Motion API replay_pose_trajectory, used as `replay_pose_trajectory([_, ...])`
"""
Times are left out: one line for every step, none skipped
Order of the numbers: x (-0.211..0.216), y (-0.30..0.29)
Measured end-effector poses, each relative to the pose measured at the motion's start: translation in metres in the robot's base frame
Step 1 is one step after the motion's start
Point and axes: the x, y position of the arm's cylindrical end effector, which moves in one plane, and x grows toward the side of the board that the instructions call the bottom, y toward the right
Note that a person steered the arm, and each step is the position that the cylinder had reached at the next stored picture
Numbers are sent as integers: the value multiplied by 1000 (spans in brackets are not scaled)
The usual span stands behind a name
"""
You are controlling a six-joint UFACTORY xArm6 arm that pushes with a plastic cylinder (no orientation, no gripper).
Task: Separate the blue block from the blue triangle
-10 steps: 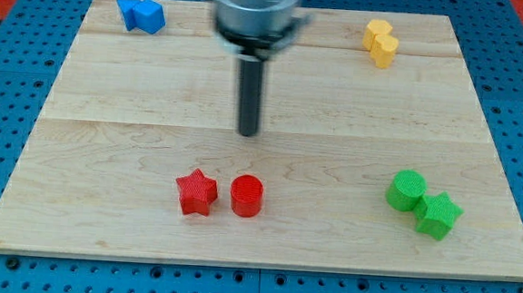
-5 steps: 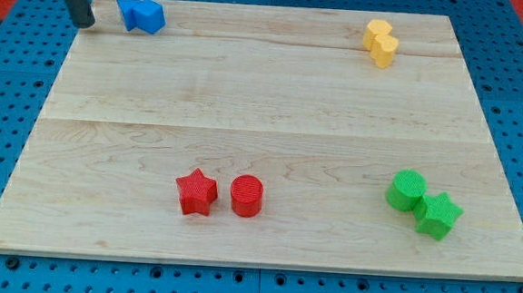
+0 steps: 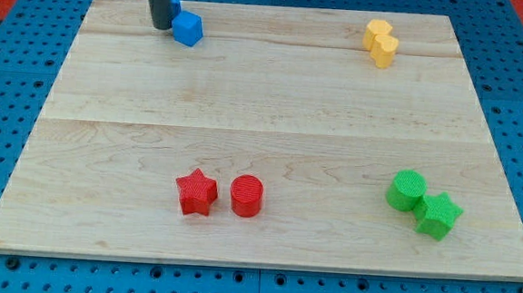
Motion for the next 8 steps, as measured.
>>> replay_pose_trajectory([2, 21])
replay_pose_trajectory([5, 58])
replay_pose_trajectory([14, 64])
replay_pose_trajectory([12, 97])
replay_pose_trajectory([12, 122])
replay_pose_trajectory([4, 145])
replay_pose_trajectory([-7, 159])
replay_pose_trajectory([-8, 162])
